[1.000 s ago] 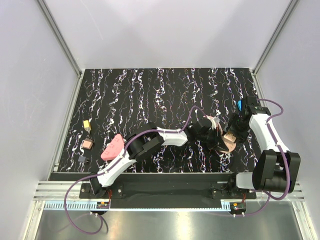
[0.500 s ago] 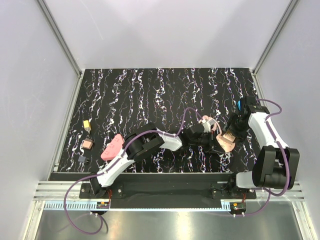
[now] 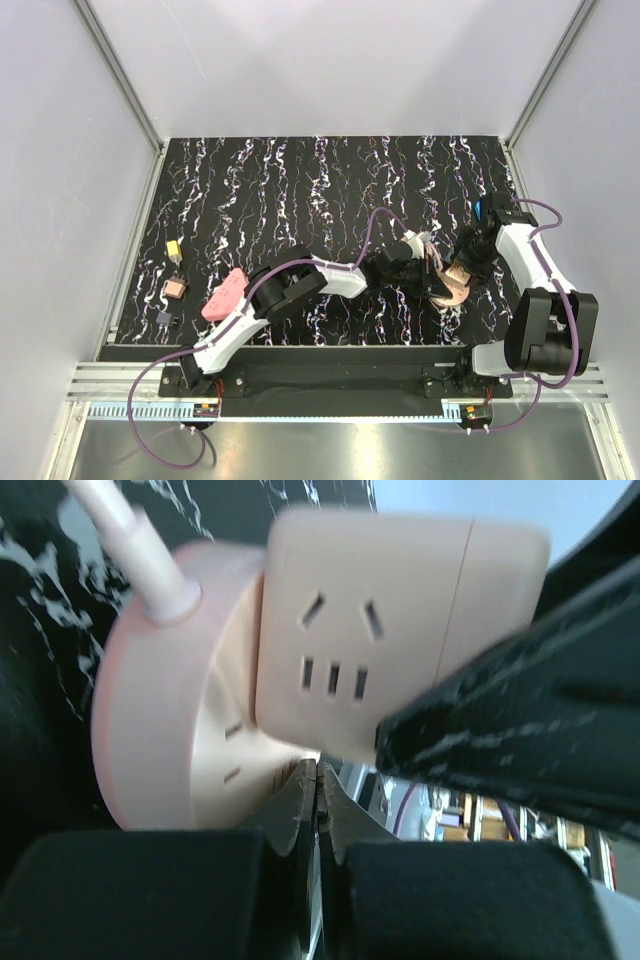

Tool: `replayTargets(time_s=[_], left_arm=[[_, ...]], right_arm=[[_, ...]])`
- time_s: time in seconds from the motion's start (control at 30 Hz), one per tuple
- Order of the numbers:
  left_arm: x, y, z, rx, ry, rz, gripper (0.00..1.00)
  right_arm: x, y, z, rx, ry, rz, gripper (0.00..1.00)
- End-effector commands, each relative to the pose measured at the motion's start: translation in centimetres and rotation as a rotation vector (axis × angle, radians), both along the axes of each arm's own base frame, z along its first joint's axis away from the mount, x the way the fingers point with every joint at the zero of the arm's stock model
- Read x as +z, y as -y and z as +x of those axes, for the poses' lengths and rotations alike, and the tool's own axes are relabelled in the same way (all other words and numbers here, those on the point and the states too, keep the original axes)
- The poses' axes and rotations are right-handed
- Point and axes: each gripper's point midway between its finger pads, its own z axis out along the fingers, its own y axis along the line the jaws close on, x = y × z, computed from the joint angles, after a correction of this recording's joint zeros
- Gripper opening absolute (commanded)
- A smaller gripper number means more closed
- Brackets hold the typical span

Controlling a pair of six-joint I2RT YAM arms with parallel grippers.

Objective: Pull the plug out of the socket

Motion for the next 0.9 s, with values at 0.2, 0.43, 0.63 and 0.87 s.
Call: replayTargets(time_s=[0.2, 0.43, 0.63, 0.87], left_arm=[[-4.6, -0.7, 3.2, 0.138, -0.06, 0.228, 0.0], [-7.6, -2.0, 2.9, 0.167, -0.172, 0.343, 0.0], [-9.0, -2.9, 3.3, 0.198, -0.233, 0.375, 0.0], [-9.9, -3.1, 3.6, 0.216, -0.264, 0.421, 0.0]], right_arm=[[0.7, -1.4, -0.5, 0.029, -0.005, 0.06, 0.0], [2.6, -1.1, 0.3, -0.005, 0.077, 0.039, 0.0], [3.3, -1.2, 0.6, -0.015, 0.097, 0.051, 0.0], [4.6, -1.2, 0.7, -0.037, 0.118, 0.056, 0.0]])
